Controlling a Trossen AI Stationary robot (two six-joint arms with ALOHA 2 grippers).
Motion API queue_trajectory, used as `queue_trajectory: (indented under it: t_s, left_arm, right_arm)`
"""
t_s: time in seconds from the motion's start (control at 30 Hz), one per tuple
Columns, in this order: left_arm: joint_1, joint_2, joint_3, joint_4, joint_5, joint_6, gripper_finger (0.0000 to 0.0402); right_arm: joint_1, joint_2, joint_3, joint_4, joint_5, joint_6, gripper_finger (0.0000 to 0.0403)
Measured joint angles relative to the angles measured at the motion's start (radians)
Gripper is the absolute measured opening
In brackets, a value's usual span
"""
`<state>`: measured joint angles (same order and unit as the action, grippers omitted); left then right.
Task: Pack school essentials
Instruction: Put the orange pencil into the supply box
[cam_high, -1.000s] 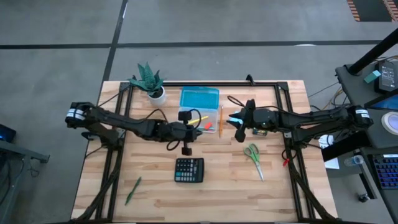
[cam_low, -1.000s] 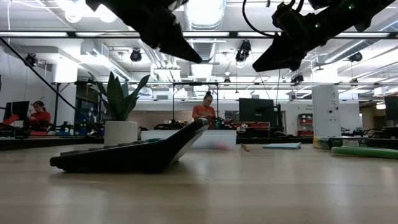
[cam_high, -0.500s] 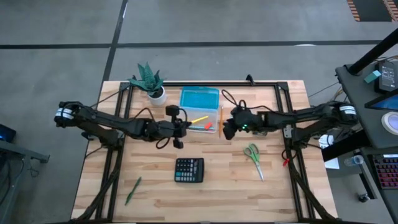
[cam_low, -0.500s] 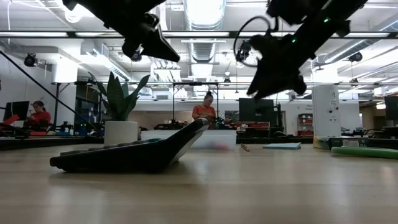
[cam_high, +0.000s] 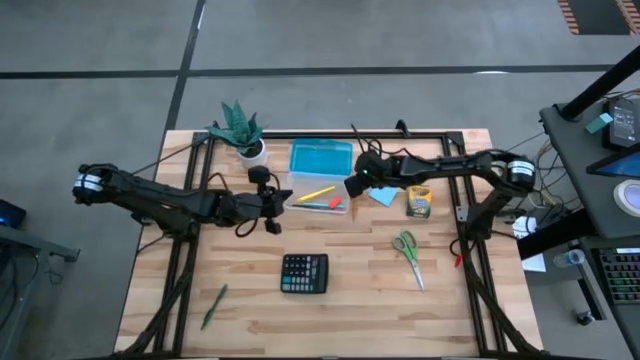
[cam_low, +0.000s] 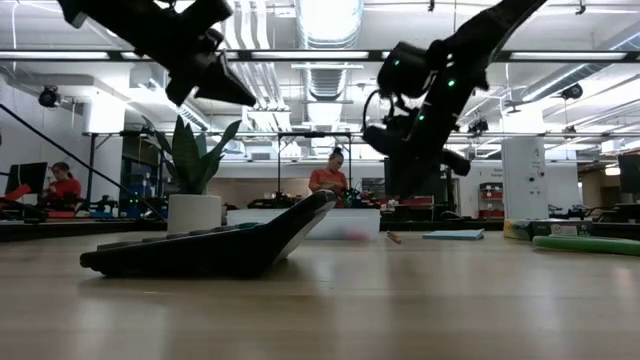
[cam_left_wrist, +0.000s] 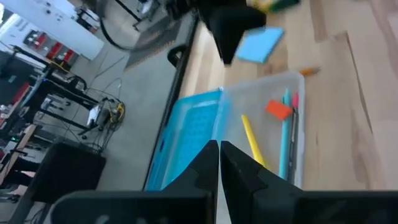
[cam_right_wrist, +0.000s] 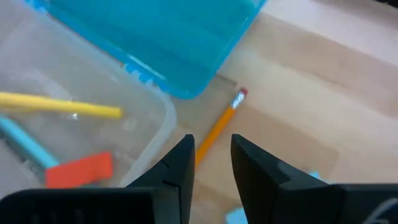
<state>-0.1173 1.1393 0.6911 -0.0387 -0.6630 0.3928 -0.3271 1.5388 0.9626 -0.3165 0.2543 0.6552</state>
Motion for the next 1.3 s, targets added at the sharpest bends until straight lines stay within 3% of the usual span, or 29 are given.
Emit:
queue_trajectory:
  t_s: [0.4,1.07,1.3]
  left_arm:
    - [0.000,-0.087,-0.043,0.011,0.000,-0.022,0.0000]
    - [0.000,-0.086,-0.042,0.016,0.001,-0.023,0.0000]
    - [0.000,-0.086,-0.042,0.016,0.001,-0.023,0.0000]
  right_arm:
    - [-0.025,0.127,0.052,-0.008,0.000,-0.044,0.0079]
    - [-0.017,0.133,0.025,0.068,0.010,-0.021,0.0078]
    - [-0.011,0.133,0.007,0.071,0.061,-0.010,0.0078]
